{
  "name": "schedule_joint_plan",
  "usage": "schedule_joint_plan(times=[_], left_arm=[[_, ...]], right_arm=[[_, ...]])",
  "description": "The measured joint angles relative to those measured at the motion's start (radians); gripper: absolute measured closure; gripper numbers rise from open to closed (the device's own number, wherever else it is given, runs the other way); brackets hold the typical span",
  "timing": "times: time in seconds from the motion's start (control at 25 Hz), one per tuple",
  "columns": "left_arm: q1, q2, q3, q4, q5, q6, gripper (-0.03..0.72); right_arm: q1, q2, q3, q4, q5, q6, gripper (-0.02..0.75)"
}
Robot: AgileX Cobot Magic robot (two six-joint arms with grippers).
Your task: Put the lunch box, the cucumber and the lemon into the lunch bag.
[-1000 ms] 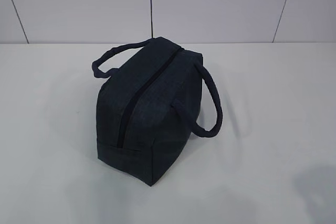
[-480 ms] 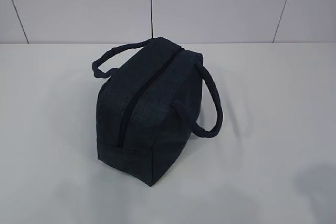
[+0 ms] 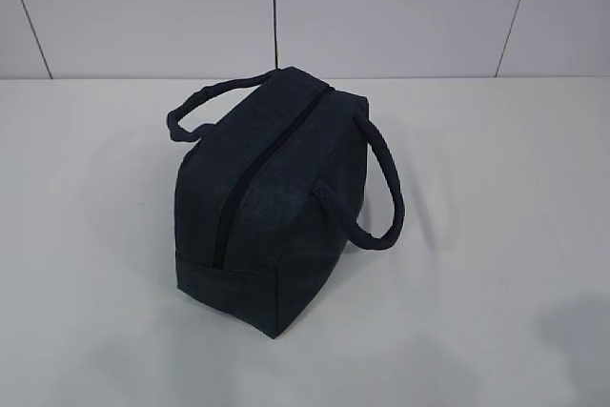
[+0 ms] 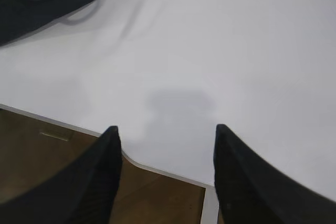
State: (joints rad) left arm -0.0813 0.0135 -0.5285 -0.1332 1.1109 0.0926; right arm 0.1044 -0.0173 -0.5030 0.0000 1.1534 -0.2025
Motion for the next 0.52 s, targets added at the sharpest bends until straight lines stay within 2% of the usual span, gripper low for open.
schedule_joint_plan(times=[0.52], left_arm=[[0.000, 0.000, 0.000, 0.000, 0.000, 0.000, 0.452]], right_arm=[[-0.001, 0.000, 0.000, 0.000, 0.000, 0.000, 0.299]])
